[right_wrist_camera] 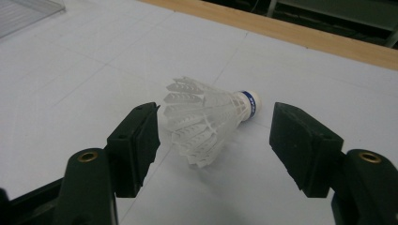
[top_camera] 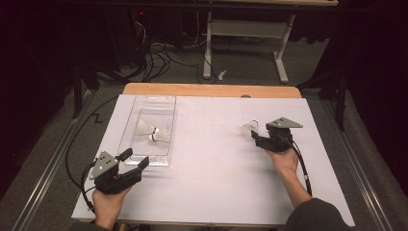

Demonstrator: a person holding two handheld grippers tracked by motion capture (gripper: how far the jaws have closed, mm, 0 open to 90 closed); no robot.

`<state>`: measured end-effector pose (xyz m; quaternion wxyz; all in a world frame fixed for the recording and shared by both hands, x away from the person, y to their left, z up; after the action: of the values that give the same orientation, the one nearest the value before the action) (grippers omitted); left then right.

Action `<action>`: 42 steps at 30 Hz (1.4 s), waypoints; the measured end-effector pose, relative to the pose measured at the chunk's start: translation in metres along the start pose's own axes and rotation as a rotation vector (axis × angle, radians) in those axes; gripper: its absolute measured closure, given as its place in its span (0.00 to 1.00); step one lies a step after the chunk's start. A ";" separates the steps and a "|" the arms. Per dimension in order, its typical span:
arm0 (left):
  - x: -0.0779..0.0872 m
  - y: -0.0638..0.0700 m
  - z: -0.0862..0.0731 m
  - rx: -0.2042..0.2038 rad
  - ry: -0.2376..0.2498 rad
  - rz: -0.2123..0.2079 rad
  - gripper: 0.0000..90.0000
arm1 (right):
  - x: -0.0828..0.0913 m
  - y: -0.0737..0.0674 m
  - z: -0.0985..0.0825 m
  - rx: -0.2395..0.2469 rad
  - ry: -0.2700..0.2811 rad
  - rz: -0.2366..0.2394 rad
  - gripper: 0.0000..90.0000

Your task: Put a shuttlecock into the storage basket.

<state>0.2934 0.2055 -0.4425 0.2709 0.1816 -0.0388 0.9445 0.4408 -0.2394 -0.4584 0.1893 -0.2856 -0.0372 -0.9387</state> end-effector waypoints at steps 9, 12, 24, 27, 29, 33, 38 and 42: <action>-0.001 0.001 0.000 -0.004 -0.002 -0.002 0.36 | -0.009 0.001 0.003 -0.017 -0.057 -0.048 0.42; -0.001 0.001 0.000 -0.004 -0.002 -0.002 0.36 | -0.011 0.004 0.002 -0.027 -0.070 -0.064 0.43; -0.001 0.001 0.000 -0.006 -0.003 -0.003 0.36 | -0.021 0.007 -0.004 -0.056 -0.137 -0.084 0.51; -0.001 0.001 0.000 -0.005 -0.002 -0.003 0.36 | -0.023 0.006 -0.004 -0.065 -0.151 -0.087 0.54; -0.001 0.001 0.000 -0.005 -0.002 -0.003 0.36 | -0.025 0.006 -0.003 -0.080 -0.159 -0.089 0.56; -0.001 0.001 -0.001 -0.006 -0.005 -0.005 0.36 | -0.029 0.007 -0.004 -0.100 -0.177 -0.098 0.61; -0.001 0.001 -0.001 -0.008 -0.006 -0.004 0.36 | -0.032 0.007 -0.005 -0.111 -0.189 -0.106 0.71; -0.001 0.001 -0.001 -0.008 -0.006 -0.005 0.36 | -0.034 0.007 -0.007 -0.124 -0.207 -0.101 0.80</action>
<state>0.2936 0.2038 -0.4439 0.2739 0.1835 -0.0430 0.9431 0.4661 -0.2361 -0.4832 0.1189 -0.3900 -0.0127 -0.9130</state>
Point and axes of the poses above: each handheld gripper's, and its own axes: x roughly backward along the jaws, z roughly out of its top, y roughly to its right, the point moved 4 cm from there along -x, roughly forward along the jaws, and after that the axes turned 7 degrees about -x, right-handed, at the moved point
